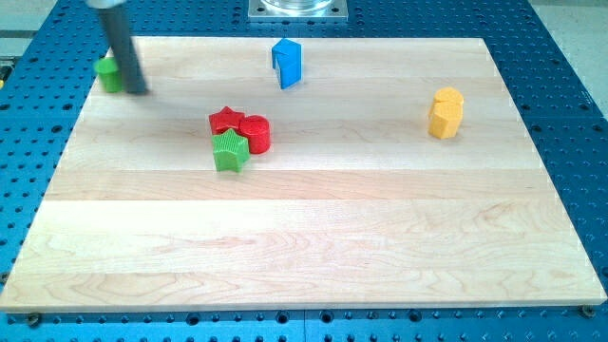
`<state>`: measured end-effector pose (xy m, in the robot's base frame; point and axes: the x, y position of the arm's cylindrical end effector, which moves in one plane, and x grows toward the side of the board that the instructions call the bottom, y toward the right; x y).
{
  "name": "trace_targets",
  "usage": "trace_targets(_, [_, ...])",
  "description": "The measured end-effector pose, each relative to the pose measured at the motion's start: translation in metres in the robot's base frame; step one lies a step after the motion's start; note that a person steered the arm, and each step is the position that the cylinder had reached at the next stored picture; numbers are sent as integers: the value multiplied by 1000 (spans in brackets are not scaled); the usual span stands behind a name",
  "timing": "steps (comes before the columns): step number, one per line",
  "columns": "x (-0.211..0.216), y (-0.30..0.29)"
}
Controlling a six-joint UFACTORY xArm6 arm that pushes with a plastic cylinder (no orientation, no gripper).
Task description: Separate the blue blocks from each other
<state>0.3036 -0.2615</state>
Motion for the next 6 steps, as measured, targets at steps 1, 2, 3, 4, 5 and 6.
trace_targets(1, [-12,22])
trace_targets(2, [-13,32])
trace_targets(3, [-29,49])
trace_targets(4, [-56,92])
trace_targets(5, [-91,137])
trace_targets(6, [-109,204])
